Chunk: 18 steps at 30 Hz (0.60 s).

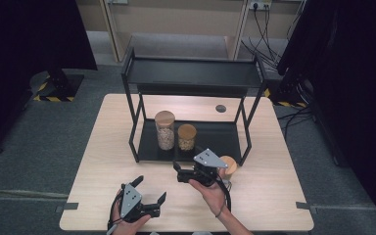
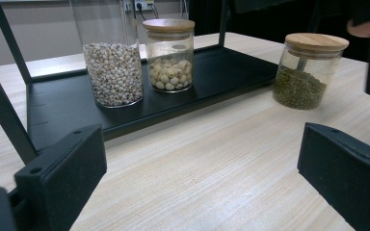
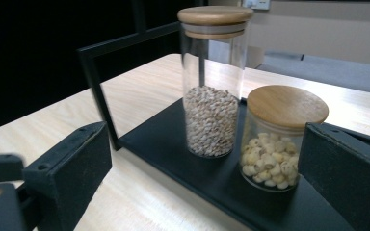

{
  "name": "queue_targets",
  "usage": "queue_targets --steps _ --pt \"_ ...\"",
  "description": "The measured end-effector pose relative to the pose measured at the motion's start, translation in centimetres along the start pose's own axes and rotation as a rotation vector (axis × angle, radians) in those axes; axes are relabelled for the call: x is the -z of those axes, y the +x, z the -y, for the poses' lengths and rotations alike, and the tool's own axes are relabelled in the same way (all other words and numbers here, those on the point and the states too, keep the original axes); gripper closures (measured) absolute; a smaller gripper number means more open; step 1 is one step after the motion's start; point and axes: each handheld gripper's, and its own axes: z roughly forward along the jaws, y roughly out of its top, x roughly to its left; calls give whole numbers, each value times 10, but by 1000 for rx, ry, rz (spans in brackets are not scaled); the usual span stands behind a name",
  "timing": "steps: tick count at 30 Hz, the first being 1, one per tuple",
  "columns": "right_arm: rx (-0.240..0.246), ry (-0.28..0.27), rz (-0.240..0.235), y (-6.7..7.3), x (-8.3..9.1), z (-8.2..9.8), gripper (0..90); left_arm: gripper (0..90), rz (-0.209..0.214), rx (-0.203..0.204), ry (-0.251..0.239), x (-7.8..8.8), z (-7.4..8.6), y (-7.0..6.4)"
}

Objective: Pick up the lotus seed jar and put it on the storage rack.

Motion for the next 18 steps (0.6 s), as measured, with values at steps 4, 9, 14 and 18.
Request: queue_targets --steps 4,9,14,18 --pt "4 -2 -15 0 9 4 49 26 -3 0 2 0 0 0" --pt "10 -13 -38 -1 22 11 49 26 -5 1 0 0 0 0" --pt "11 -25 -65 -1 29 15 49 26 -5 0 1 0 0 0" --pt "18 -30 -90 1 35 17 49 26 -8 2 0 0 0 1"
